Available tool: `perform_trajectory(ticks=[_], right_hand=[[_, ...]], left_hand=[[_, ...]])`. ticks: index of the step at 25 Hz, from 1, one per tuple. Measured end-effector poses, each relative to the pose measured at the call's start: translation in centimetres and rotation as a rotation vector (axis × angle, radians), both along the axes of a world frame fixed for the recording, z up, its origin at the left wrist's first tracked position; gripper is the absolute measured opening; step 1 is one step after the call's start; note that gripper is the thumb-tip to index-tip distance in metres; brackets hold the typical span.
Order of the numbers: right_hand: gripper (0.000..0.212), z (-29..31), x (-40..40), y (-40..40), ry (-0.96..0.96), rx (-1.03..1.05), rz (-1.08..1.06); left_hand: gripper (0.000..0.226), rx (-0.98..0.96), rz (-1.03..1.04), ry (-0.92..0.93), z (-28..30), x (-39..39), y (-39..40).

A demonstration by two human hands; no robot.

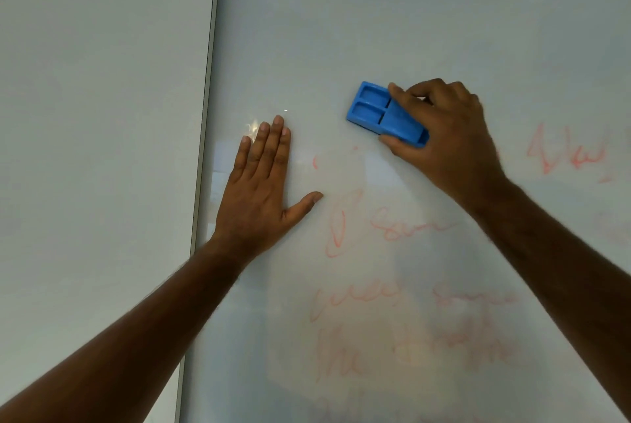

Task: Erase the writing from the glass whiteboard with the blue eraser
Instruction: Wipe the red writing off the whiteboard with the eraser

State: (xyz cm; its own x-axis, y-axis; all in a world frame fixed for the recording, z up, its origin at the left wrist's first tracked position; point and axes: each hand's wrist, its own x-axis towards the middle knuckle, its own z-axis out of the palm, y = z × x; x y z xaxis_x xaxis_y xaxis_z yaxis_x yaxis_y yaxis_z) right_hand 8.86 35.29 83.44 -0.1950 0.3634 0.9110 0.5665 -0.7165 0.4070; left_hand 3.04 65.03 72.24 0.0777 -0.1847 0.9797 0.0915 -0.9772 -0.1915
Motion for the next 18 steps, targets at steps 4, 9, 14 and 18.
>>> perform_trajectory(ticks=[4, 9, 14, 18], right_hand=[[0.063, -3.7, -0.4, 2.3, -0.087, -0.156, 0.016], [0.063, -4.8, 0.1, -1.3, -0.111, -0.239, -0.024], [0.067, -2.1, 0.2, -2.1, -0.028, -0.053, -0.05], [0.066, -4.1, 0.3, -0.6, -0.035, -0.074, -0.028]], left_hand=[[0.099, 0.003, -0.012, 0.003, 0.1, -0.1, 0.0], [0.098, 0.009, -0.007, -0.009, -0.1, -0.1, 0.1], [0.099, 0.001, 0.002, 0.004, -0.1, 0.0, 0.0], [0.097, 0.0, 0.0, 0.009, 0.0, -0.1, 0.1]])
